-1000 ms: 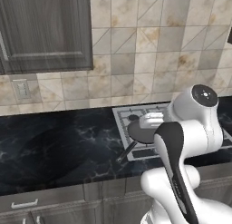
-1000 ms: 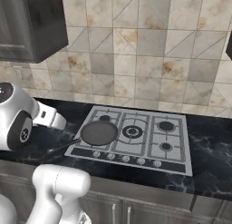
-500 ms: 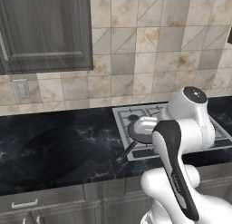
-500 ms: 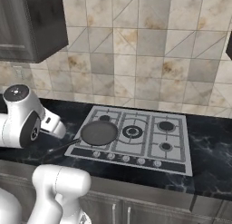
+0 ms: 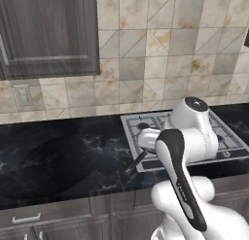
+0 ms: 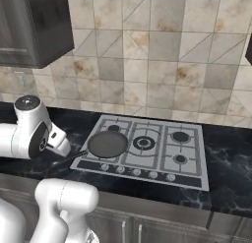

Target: Move the pot and pan from the stove into the sink.

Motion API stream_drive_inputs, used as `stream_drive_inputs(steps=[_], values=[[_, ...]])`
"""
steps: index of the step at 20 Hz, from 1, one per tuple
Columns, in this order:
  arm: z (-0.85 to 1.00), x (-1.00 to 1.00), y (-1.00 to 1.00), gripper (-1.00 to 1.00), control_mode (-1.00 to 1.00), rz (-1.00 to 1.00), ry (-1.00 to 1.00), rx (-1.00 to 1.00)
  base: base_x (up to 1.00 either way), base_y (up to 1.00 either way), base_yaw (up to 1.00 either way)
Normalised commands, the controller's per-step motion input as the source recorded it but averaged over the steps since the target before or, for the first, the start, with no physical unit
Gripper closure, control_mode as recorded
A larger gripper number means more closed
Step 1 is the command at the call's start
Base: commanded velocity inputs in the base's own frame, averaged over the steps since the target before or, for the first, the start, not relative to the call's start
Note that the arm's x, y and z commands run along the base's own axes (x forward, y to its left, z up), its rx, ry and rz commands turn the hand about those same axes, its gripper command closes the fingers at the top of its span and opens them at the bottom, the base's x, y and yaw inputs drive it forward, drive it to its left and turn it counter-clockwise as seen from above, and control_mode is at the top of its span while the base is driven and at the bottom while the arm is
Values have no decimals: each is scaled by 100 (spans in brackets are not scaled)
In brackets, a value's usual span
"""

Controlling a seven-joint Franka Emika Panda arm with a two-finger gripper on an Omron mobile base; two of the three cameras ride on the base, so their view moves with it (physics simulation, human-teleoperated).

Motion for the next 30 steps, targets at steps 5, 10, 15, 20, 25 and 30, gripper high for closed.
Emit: stream_drive_inputs(steps=[5, 10, 15, 20, 25, 30], values=[[-59, 13, 5, -100, -100, -9, -11, 0, 0, 0, 0], [-58, 25, 0, -100, -100, -12, -15, 0, 0, 0, 0], [-59, 22, 0, -100, -100, -9, -13, 0, 0, 0, 0], [-60, 21, 0, -100, -100, -6, -10, 0, 0, 0, 0], [-59, 18, 0, -100, -100, -5, -8, 0, 0, 0, 0], [-55, 21, 0, -100, -100, -4, -7, 0, 0, 0, 0]])
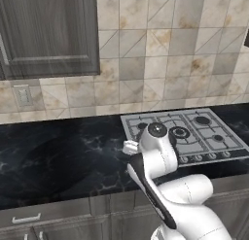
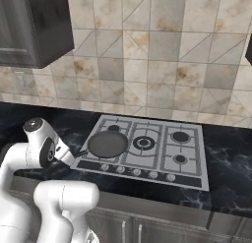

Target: Move the pot and pan from the stove into the sink.

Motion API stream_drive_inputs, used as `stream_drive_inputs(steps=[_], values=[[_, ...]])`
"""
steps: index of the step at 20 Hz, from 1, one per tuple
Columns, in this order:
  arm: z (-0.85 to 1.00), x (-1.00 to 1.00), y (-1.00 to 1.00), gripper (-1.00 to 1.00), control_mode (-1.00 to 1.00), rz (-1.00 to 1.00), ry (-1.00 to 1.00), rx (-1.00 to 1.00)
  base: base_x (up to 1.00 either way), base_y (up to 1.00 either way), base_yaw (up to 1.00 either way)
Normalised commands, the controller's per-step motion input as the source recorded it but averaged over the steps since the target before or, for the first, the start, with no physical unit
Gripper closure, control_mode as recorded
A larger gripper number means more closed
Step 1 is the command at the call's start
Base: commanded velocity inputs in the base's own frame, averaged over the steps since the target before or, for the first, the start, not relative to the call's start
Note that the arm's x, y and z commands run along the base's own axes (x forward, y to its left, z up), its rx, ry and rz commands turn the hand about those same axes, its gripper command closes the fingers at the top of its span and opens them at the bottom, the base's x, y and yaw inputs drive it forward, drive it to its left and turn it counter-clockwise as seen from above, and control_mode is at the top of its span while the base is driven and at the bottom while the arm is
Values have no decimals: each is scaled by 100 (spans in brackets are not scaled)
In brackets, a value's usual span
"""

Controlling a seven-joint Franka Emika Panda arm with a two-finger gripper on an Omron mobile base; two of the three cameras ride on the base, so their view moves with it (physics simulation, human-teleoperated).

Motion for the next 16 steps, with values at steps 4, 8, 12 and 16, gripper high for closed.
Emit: stream_drive_inputs(steps=[4, 8, 12, 16], values=[[-46, 28, 3, -100, -100, -3, -4, 0, 0, 0, 0], [-43, 23, 3, -100, -100, -1, -1, 0, 0, 0, 0], [-3, 0, 0, -100, -100, 0, 0, 0, 0, 0, 0], [-18, 0, 0, -100, -100, 0, 0, 0, 0, 0, 0]])
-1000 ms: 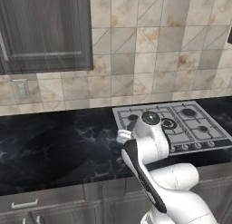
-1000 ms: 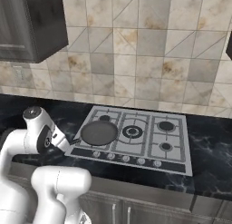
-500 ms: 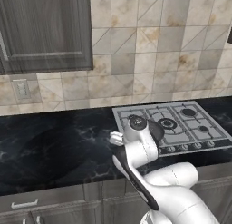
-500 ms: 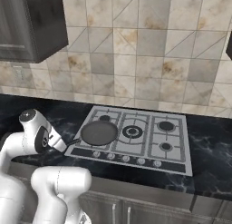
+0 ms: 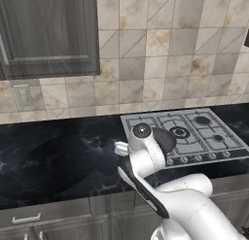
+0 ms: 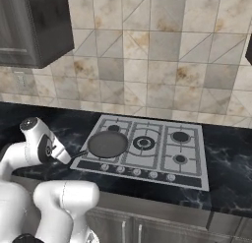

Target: Move the pot and pan from the stove into the sink.

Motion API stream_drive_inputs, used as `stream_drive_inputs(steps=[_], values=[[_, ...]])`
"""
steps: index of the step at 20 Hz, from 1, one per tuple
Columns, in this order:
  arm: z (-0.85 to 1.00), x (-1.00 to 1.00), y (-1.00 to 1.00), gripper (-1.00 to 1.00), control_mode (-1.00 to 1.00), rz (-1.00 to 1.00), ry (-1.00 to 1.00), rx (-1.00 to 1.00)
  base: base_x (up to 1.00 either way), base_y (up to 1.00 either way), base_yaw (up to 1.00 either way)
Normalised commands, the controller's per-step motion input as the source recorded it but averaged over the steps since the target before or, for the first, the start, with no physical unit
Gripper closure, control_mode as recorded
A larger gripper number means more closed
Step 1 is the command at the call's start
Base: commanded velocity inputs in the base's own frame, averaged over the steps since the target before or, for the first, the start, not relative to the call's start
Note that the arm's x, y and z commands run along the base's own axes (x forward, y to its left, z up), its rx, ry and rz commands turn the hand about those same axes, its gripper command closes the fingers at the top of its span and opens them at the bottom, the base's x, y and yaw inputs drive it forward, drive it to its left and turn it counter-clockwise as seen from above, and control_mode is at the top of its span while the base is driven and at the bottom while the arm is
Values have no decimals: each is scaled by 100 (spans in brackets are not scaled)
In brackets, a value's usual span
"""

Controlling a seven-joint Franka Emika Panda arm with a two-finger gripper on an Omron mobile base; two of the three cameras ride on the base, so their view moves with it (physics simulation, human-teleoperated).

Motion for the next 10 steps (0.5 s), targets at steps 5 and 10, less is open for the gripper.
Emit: stream_drive_inputs(steps=[5, 10], values=[[-51, 1, -6, -100, -100, 0, 0, -1, 0, 0, 0], [-84, 3, -24, -100, -100, 0, -4, -2, 0, 0, 0]])
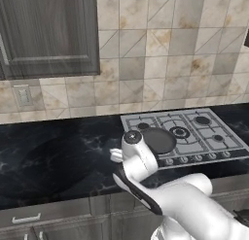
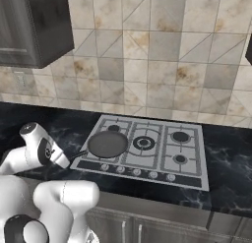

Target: Move the pot and pan from the stove into the sink.

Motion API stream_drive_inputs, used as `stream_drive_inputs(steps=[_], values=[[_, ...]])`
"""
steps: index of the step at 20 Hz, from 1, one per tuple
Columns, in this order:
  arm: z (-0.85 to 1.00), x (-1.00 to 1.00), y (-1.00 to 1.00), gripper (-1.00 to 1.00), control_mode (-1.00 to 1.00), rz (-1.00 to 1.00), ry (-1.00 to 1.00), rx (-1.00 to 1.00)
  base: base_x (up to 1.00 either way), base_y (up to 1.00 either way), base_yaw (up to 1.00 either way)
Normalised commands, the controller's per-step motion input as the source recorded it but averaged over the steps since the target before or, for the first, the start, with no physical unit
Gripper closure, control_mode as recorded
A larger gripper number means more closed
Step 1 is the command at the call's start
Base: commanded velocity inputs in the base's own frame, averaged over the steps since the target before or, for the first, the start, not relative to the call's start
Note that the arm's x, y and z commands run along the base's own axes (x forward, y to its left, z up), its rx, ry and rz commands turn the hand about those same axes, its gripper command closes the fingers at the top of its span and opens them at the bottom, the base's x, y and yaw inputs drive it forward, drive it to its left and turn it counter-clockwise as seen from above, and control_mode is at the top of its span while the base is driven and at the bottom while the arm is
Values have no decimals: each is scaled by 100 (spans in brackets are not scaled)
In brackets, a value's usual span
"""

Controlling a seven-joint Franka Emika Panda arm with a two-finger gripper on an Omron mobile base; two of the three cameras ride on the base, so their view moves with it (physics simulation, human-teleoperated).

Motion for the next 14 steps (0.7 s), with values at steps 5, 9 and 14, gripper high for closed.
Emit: stream_drive_inputs(steps=[5, 9, 14], values=[[-50, 14, -27, -100, -100, 0, -8, -3, 0, 0, 0], [-3, 0, -3, -100, -100, 0, 0, 0, 0, 0, 0], [-8, 26, -38, -100, -100, 0, -4, 0, 0, 0, 0]])
